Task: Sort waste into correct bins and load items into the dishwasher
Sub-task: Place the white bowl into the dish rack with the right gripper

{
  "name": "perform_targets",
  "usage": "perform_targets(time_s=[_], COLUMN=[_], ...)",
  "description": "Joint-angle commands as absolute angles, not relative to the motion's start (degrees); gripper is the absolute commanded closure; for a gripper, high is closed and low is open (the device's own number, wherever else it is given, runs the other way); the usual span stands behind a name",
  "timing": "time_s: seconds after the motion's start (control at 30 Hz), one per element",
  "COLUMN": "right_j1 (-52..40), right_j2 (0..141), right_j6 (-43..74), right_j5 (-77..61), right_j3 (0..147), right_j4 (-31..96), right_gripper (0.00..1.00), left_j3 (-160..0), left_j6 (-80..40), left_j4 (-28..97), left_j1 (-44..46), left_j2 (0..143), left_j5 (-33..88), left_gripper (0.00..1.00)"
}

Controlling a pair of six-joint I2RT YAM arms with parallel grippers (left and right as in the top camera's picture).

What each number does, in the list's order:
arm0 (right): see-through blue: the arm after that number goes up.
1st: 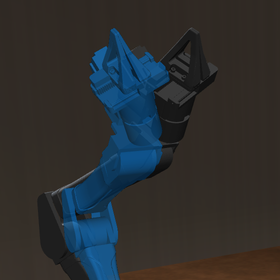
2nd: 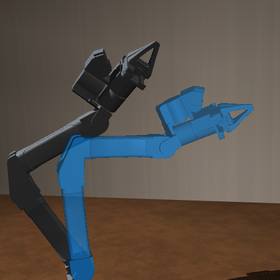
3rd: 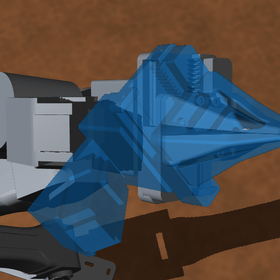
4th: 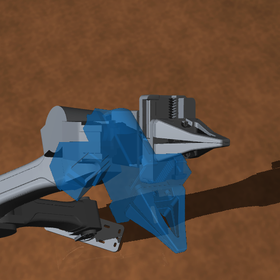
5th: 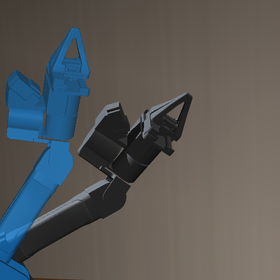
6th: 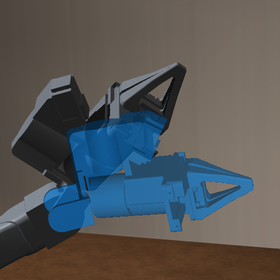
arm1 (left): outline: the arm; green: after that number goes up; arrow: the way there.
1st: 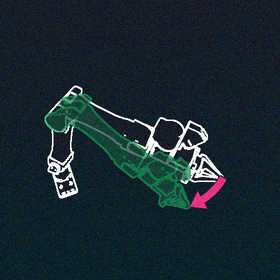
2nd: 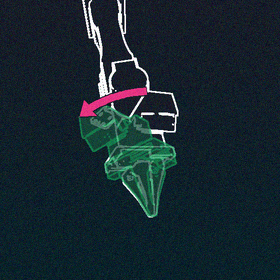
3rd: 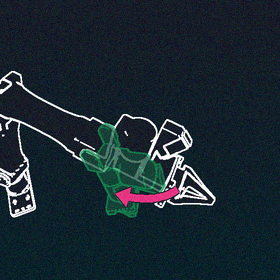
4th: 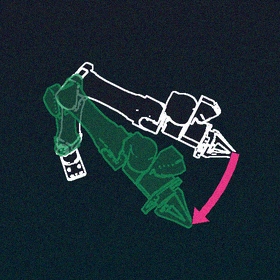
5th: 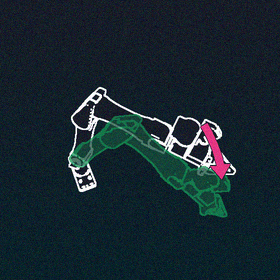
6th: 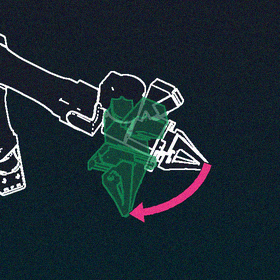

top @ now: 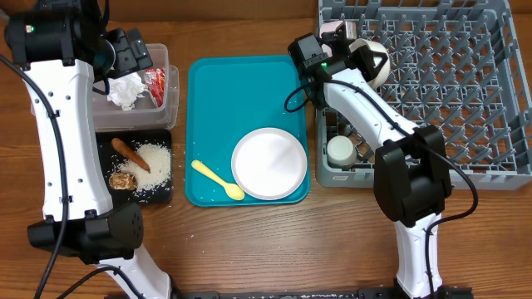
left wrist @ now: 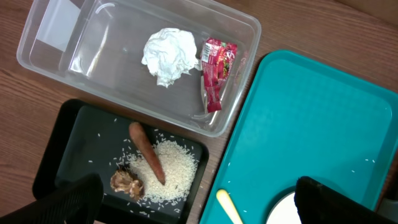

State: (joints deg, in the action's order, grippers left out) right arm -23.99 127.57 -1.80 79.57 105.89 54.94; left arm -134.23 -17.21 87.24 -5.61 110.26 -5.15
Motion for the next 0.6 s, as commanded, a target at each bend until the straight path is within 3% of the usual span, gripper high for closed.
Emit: perform_targets(time_s=[0.0,0.57], right_j1=[-22.02,-21.23], right_j2=[129.03,129.03], right_j6=[-3.05,-3.07], right_j5=[86.63,81.47], right_j3=[104.03,104.03], right_j4=[55.40,53.84], right_gripper=[0.96,0.96], left_j3=[-133.97,-133.97], left_j6=[-17.61,-17.61], left_j4=[87.13,87.13], left_j1=[-5.23,-5.23], left_j2=[109.49,109.49], left_j5=[-4.91,-4.91], left_gripper=[0.00,0.00])
